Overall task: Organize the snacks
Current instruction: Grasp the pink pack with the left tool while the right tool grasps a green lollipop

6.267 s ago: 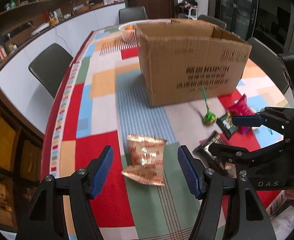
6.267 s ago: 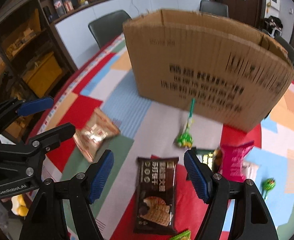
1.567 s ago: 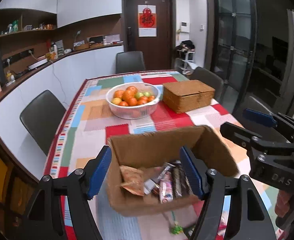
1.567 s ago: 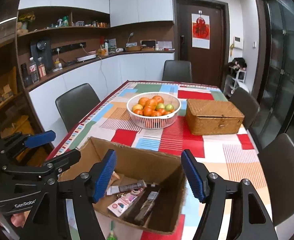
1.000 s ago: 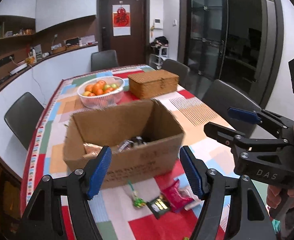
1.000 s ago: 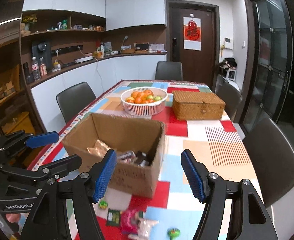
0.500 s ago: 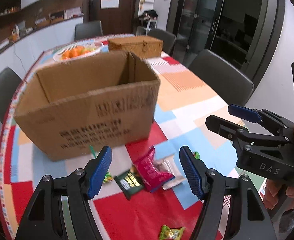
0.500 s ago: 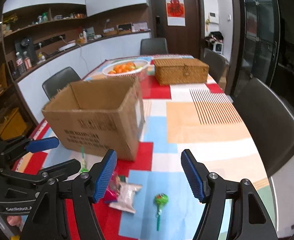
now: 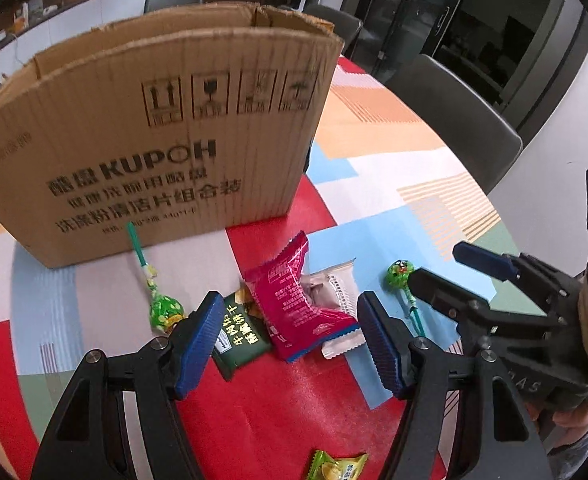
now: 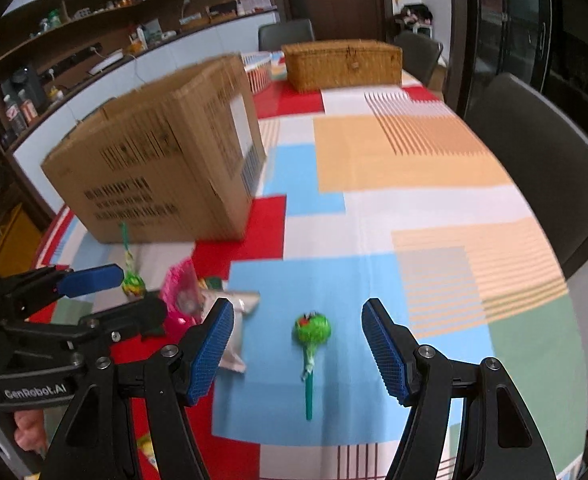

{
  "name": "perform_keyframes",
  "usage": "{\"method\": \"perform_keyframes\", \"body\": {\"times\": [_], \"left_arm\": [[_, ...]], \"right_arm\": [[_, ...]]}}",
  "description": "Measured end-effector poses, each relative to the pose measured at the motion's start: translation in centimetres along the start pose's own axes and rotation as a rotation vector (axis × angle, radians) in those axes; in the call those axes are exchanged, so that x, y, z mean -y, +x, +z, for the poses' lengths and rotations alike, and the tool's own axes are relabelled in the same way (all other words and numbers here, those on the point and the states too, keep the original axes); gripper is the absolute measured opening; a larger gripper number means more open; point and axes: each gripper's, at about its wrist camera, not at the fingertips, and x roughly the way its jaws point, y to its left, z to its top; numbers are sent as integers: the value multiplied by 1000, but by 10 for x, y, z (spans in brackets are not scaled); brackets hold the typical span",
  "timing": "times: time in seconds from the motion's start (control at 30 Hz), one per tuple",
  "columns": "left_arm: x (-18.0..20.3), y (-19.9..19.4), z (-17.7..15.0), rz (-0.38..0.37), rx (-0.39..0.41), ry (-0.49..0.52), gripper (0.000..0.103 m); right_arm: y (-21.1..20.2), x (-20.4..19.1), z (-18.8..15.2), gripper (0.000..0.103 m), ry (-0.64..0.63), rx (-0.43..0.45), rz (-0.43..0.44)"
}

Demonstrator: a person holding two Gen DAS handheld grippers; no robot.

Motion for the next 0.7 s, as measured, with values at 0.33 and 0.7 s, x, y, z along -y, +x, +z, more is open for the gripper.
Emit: {"method": "perform_keyframes", "body": {"times": [0.33,0.7], "left_arm": [[-7,17,6,-19,-36,-26,60],[-12,33,6,-62,-85,-57,39]], "right_arm": [[22,5,-9,67,17,-58,5],[43,9,-13,45,25,-112,13]]}}
